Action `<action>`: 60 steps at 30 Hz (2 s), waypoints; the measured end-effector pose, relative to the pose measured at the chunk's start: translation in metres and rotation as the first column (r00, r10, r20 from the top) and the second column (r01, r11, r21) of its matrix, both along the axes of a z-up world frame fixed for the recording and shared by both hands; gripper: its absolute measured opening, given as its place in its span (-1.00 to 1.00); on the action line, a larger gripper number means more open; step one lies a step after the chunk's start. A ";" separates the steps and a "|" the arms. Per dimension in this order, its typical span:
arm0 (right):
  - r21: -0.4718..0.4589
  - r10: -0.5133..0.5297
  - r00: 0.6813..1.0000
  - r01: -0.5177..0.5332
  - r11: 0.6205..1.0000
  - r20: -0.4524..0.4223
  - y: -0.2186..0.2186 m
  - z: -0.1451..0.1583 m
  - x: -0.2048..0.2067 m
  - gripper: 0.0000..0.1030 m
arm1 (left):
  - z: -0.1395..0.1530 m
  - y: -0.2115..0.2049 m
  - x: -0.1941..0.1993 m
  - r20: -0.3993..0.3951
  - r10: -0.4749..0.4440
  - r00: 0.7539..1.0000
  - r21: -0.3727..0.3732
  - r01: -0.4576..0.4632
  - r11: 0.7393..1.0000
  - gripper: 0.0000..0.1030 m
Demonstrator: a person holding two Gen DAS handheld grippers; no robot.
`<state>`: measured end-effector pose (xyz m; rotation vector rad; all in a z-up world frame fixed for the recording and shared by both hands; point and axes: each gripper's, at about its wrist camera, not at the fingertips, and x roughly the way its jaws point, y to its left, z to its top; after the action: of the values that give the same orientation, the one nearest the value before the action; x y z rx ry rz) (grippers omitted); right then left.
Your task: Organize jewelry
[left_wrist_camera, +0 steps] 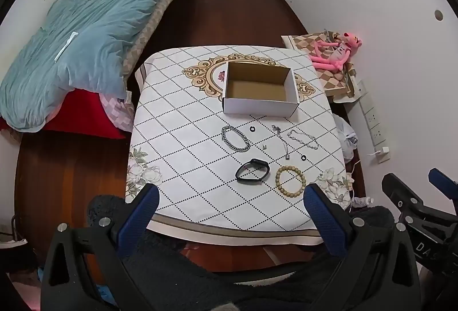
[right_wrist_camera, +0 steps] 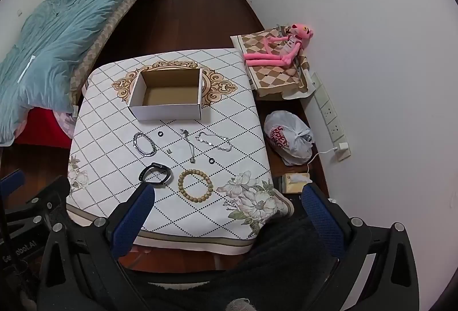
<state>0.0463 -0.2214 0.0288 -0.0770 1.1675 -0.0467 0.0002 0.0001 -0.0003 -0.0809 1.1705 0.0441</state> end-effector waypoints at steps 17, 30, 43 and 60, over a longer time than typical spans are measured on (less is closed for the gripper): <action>-0.008 -0.001 1.000 0.001 1.000 0.006 0.000 0.004 0.001 1.00 | 0.001 0.000 0.000 0.012 0.002 1.000 0.000 -0.002 1.000 1.00; -0.007 0.002 1.000 -0.002 1.000 0.013 0.000 0.009 0.001 1.00 | 0.006 0.004 -0.001 0.019 0.000 1.000 0.004 0.000 1.000 1.00; -0.003 0.000 1.000 0.000 1.000 0.024 -0.003 0.013 0.000 1.00 | 0.012 -0.001 -0.003 0.034 -0.008 0.999 0.015 0.007 1.000 1.00; -0.002 0.001 1.000 -0.001 1.000 0.031 -0.006 0.016 -0.001 1.00 | 0.012 -0.001 -0.003 0.041 -0.009 0.999 0.017 0.009 1.000 1.00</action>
<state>0.0457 -0.2274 0.0446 -0.0787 1.1366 -0.0483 -0.0032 -0.0012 0.0120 -0.0617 1.1297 0.0438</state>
